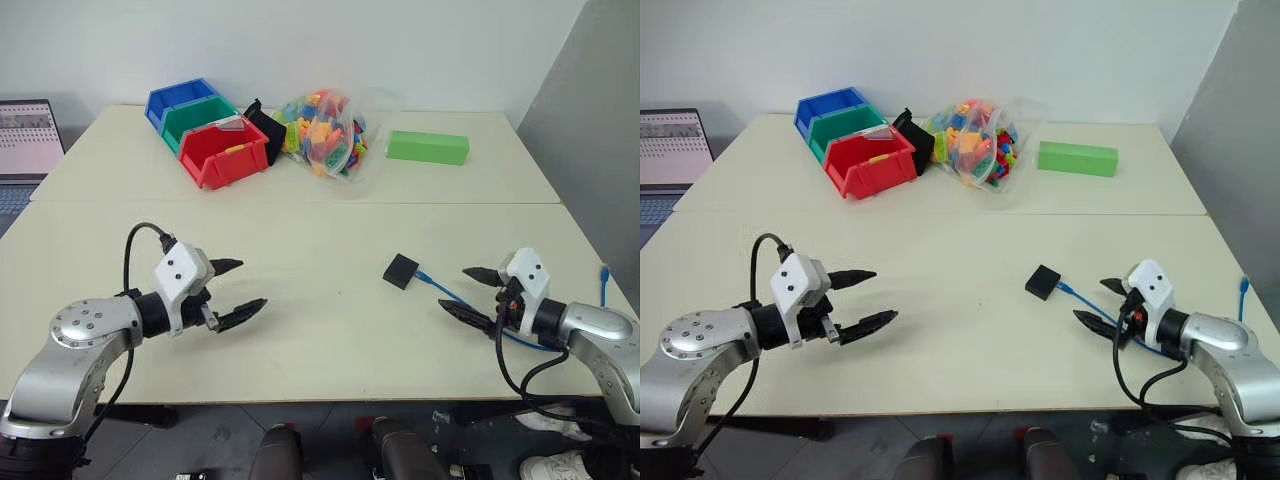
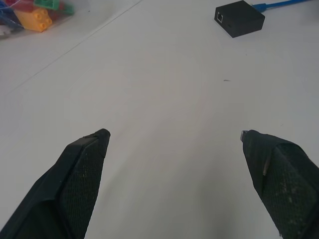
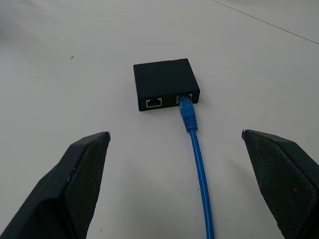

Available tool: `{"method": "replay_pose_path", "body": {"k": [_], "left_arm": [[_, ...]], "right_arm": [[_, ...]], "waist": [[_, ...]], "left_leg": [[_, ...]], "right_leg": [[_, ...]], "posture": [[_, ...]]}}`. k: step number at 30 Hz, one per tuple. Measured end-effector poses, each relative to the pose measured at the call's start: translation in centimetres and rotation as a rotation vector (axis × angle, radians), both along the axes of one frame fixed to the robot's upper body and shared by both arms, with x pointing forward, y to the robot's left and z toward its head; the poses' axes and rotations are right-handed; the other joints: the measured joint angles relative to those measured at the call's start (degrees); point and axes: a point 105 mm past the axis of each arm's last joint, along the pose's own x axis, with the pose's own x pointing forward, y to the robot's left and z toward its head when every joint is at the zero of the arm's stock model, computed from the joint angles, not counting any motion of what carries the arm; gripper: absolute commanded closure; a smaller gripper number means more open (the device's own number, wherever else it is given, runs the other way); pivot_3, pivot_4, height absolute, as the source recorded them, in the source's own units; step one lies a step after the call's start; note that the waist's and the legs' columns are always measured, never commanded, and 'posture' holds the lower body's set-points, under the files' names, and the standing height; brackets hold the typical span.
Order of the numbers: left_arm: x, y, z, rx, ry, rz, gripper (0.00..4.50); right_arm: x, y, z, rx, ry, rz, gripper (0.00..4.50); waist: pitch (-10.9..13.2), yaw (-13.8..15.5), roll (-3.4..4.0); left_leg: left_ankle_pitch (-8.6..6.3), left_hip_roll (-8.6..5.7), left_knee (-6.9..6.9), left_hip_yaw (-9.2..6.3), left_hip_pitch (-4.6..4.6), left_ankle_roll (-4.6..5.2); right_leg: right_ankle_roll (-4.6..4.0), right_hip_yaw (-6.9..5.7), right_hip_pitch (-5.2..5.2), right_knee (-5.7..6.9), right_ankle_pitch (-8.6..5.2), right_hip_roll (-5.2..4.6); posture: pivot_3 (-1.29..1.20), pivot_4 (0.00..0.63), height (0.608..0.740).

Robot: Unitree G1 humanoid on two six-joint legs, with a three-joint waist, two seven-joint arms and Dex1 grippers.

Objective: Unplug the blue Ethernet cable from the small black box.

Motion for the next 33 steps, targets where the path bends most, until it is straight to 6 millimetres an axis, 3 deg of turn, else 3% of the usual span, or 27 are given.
{"method": "replay_pose_path", "body": {"k": [19,26,33], "left_arm": [[-0.4,-0.8,0.0,-0.025,0.017,-0.015,0.00],[-2.0,-3.0,-0.2,-0.047,0.090,-0.187,0.00],[-2.1,-4.9,0.7,-0.045,0.080,-0.312,0.00]], "right_arm": [[0.5,-0.2,-0.8,-0.019,-0.017,-0.002,0.01],[2.1,1.7,-2.5,-0.053,-0.011,-0.015,0.01],[5.0,3.0,-3.6,-0.060,-0.009,-0.039,0.01]], "waist": [[0.0,0.0,0.00],[0.0,-0.1,0.02],[0.0,-0.1,0.04]], "left_leg": [[0.00,0.00,0.01,0.01,0.00,0.00],[0.00,0.00,0.02,0.01,0.01,0.00],[0.00,-0.02,0.06,0.03,-0.01,0.00]], "right_leg": [[0.00,0.01,0.00,0.01,0.00,0.00],[0.00,0.00,0.00,0.02,0.00,0.01],[0.02,-0.02,0.00,0.03,0.02,0.03]], "posture": [[0.00,0.150,0.740],[0.00,0.150,0.740],[0.00,0.150,0.740]]}}
